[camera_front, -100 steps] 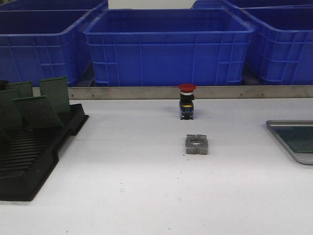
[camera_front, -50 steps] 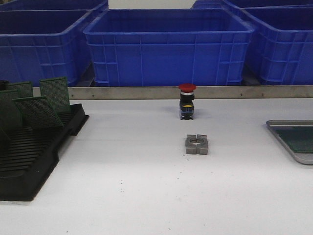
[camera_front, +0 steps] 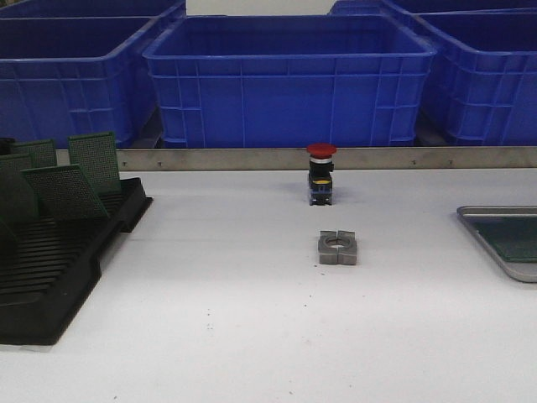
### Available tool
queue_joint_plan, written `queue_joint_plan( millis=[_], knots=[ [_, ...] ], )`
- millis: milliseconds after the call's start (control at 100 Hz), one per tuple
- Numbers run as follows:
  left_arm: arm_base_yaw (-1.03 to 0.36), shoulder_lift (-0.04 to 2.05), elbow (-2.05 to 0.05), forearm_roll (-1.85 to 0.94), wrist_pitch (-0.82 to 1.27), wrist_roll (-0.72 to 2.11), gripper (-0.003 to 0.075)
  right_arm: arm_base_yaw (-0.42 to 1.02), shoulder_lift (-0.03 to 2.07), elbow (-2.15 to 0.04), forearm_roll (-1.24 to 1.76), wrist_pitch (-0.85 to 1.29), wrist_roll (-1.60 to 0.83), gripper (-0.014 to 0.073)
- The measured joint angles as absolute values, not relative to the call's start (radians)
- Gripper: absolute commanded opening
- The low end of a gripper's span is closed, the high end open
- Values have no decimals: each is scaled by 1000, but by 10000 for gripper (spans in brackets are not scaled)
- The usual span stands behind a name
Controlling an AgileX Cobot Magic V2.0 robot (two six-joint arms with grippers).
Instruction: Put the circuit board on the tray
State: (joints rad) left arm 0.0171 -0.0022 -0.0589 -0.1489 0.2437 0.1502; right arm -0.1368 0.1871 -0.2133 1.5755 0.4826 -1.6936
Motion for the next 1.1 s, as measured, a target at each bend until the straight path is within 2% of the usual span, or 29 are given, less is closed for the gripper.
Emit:
queue_joint_plan(
  millis=[250, 1100],
  knots=[
    [24, -5, -4, 39, 195, -33, -17, -137, 187, -213, 1576, 482, -1694, -60],
    [24, -5, -4, 21, 184, -44, -17, -137, 187, -213, 1576, 482, -1694, -60]
  ],
)
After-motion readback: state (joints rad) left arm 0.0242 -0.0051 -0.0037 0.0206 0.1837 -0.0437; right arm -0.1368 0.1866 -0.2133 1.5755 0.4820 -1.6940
